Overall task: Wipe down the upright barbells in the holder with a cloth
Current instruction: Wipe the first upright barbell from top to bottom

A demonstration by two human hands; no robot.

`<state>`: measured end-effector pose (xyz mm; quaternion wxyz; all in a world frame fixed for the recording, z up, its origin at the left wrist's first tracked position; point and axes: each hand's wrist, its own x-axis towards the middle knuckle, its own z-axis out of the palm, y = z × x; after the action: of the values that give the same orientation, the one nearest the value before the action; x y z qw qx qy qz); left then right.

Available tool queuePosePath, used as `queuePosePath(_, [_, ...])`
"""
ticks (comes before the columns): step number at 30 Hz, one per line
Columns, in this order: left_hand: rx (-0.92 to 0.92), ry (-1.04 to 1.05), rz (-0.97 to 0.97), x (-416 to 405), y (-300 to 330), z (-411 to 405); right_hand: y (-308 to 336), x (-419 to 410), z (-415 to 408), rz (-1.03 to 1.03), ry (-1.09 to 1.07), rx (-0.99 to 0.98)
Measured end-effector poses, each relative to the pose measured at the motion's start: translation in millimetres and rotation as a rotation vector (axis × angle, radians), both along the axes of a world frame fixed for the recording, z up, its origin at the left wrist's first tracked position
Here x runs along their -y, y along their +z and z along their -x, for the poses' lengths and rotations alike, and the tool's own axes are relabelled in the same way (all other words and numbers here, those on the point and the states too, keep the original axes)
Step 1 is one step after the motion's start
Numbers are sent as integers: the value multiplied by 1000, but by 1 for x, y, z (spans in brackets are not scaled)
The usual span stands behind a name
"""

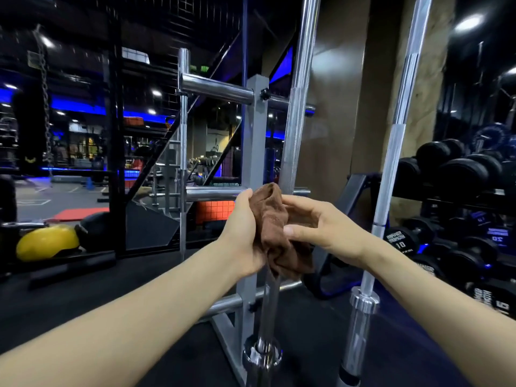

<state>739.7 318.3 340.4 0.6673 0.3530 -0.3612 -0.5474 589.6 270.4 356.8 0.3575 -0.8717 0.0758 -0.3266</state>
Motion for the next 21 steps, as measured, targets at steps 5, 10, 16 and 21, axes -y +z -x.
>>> queuePosePath(5, [25, -5, 54, 5, -16, -4, -30, 12, -14, 128, 15, 99])
queuePosePath(10, [59, 25, 12, -3, -16, -9, -32, 15, -28, 231, 5, 71])
queuePosePath(16, [46, 155, 8, -14, -10, -9, -25, 10, -43, 391, -48, 31])
queuePosePath(21, [-14, 175, 58, -33, -9, -2, -28, -3, -42, 378, -98, 62])
